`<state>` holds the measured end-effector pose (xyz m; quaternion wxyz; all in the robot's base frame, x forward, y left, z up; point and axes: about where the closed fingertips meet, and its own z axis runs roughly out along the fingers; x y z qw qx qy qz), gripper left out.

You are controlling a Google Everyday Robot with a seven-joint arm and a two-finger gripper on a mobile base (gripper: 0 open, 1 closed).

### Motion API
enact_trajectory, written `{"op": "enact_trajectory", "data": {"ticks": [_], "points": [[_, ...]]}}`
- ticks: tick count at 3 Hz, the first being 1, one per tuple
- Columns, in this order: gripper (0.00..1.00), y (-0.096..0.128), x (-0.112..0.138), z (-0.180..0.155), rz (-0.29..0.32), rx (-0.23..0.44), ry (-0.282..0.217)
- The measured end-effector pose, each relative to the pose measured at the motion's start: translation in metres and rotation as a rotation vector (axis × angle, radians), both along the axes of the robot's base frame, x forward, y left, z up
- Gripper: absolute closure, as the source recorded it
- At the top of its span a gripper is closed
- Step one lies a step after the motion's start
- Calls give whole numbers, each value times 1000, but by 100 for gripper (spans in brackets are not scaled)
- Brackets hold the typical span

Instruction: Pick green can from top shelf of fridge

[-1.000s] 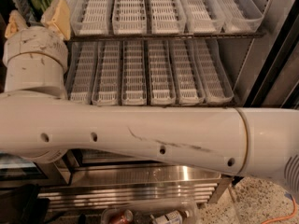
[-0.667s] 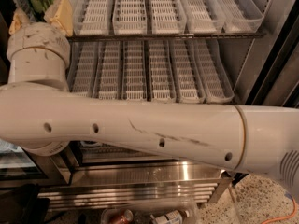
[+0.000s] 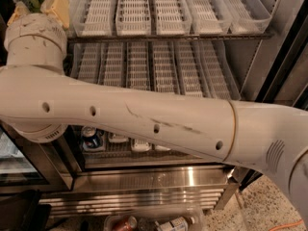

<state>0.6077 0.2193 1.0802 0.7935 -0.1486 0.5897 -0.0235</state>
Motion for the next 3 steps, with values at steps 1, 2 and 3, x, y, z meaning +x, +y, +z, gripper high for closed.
{"op": "enact_trajectory", "data": {"ticks": [1, 2, 3], "points": [[32, 1, 4, -3, -3, -2, 6], [31, -1, 10, -5, -22, -5, 8], [28, -5, 19, -8, -41, -6, 10]]}}
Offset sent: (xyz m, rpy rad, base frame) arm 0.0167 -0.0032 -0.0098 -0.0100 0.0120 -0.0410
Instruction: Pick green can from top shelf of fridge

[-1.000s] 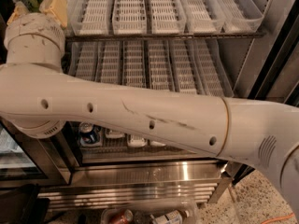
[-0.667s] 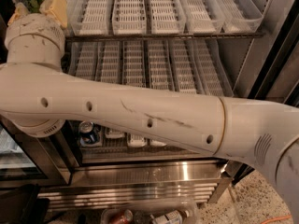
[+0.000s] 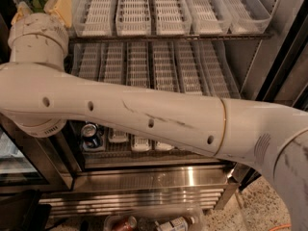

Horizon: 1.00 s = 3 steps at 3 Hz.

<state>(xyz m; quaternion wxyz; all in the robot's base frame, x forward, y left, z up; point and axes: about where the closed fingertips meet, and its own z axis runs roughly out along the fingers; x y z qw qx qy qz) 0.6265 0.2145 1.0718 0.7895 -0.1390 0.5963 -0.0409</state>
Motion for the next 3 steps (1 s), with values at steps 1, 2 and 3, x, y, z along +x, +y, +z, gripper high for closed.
{"op": "enact_trajectory", "data": {"ticks": [1, 2, 3], "points": [[26, -1, 5, -1, -9, 0, 4], [26, -2, 4, 2, -9, 0, 4], [20, -2, 6, 2, -12, -2, 8]]}}
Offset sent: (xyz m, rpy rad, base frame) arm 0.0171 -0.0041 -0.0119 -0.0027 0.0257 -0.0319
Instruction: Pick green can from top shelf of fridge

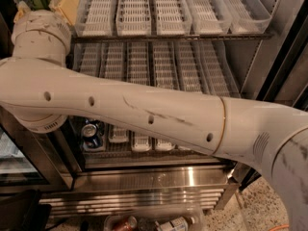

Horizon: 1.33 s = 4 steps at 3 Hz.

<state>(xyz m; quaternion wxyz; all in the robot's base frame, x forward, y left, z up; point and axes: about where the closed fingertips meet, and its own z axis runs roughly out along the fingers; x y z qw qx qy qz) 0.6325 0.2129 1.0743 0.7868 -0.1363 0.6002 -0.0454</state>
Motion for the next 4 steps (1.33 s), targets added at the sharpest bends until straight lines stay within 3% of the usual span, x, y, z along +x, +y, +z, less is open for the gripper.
{"op": "enact_trajectory", "data": {"ticks": [1, 2, 4], "points": [[24, 0, 0, 2, 0, 0, 0], [43, 1, 1, 0, 8, 1, 5], [89, 5, 4, -1, 30, 8, 13]]}}
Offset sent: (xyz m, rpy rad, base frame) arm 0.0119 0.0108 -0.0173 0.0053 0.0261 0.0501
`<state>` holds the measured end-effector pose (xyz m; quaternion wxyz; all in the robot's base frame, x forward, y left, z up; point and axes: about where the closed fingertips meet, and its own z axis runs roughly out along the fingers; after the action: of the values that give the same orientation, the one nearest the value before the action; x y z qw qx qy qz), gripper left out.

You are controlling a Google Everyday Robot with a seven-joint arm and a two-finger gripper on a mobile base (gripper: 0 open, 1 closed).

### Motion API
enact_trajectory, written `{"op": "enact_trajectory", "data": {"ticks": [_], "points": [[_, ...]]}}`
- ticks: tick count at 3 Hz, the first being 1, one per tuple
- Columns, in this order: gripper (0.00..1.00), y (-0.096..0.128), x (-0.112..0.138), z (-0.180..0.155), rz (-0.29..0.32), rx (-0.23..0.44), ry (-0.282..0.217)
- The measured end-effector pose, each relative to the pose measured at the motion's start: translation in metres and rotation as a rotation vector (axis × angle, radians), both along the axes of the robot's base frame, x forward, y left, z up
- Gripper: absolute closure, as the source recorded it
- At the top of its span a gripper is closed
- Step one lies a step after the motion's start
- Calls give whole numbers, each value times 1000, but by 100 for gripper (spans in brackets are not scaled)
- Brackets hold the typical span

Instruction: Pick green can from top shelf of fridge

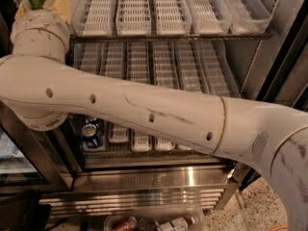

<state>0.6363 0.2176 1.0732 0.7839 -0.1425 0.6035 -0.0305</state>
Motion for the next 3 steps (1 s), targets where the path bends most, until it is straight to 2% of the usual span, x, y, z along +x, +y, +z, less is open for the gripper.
{"op": "enact_trajectory", "data": {"ticks": [1, 3], "points": [[100, 0, 0, 0, 0, 0, 0], [100, 0, 0, 3, 1, 1, 2]]}}
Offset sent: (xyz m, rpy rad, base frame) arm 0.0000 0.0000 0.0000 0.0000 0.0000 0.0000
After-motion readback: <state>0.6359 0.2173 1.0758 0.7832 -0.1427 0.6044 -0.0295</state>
